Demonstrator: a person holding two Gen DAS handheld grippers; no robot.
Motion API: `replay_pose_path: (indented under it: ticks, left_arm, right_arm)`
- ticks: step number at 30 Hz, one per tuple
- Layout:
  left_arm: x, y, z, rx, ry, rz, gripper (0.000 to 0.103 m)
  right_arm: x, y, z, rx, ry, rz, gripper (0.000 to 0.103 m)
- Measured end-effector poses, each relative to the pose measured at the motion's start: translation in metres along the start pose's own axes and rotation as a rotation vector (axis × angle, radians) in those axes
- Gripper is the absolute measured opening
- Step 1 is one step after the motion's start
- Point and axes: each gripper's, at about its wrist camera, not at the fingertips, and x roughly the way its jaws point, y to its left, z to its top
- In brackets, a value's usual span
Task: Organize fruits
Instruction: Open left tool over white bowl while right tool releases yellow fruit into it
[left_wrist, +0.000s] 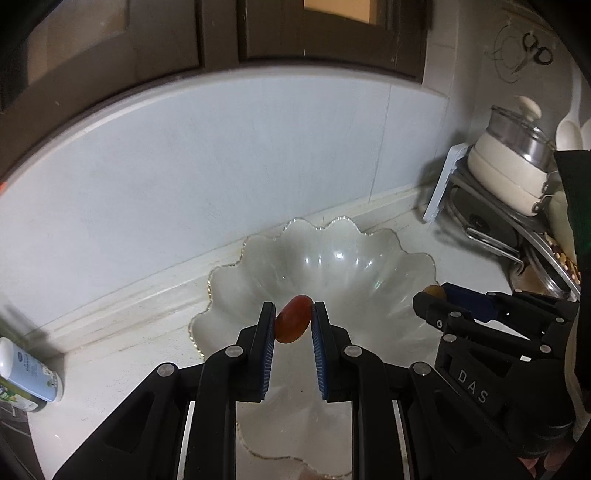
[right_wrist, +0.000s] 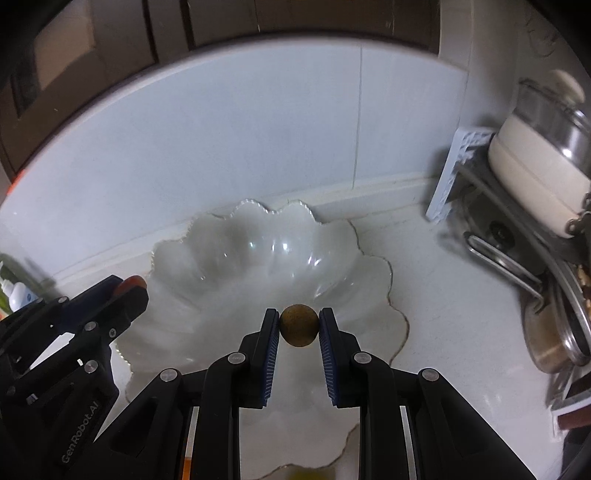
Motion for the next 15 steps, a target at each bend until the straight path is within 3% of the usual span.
replay_pose_path:
  ticks: [15]
  left_arm:
    - [0.065, -0.002, 0.007, -0.002, 0.17, 0.019, 0.021]
  right_arm:
    - [0.065, -0.012, 0.009, 0.027, 0.194, -0.011, 0.023]
